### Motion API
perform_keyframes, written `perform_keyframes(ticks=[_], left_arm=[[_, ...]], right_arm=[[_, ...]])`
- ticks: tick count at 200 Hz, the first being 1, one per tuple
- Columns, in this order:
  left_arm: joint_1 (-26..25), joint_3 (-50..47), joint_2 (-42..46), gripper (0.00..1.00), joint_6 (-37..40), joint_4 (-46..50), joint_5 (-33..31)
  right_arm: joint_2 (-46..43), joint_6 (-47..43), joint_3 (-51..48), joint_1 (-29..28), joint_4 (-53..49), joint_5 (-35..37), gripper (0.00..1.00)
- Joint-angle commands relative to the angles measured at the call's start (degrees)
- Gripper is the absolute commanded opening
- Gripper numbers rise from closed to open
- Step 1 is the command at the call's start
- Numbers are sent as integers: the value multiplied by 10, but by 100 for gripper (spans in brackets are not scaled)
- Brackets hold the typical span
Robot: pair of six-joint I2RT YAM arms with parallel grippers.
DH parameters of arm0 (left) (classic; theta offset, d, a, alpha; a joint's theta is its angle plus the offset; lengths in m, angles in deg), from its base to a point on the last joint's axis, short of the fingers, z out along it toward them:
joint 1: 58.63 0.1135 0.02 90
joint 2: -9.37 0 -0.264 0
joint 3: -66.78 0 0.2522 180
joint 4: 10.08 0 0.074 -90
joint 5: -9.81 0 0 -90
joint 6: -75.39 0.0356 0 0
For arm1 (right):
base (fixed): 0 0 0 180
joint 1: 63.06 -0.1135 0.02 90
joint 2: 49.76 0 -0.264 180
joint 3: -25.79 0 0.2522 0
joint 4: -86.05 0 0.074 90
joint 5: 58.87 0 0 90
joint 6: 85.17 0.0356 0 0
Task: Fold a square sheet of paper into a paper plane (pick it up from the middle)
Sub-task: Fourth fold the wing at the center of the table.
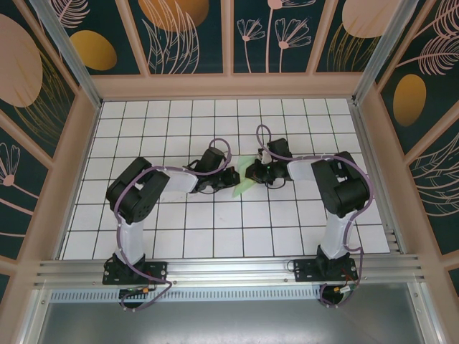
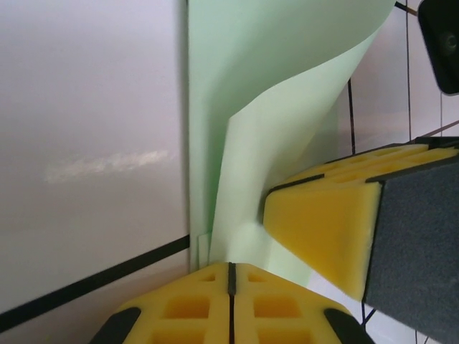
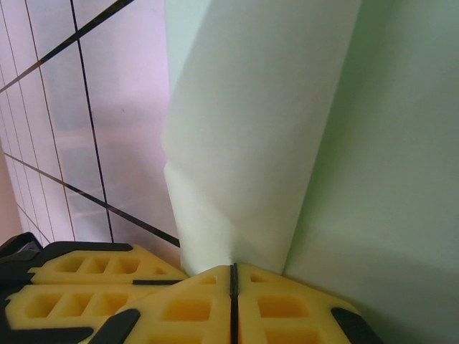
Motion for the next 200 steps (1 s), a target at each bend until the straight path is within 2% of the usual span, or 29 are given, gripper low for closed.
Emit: perform_keyframes(ticks=[1,47,92,200], left_arm=[[5,-10,35,14,13,23,-10],[5,6,49,15,4,-14,-13],[5,11,27,13,-5,-33,16],[5,26,-14,12,-5,-31,41]], right_arm=[[40,-2,-7,-3,-60,81,10],[41,-3,-7,-6,-69,91,9],[46,-3,-5,-10,-70,92,10],[22,-8,-2,-10,-36,52,13]])
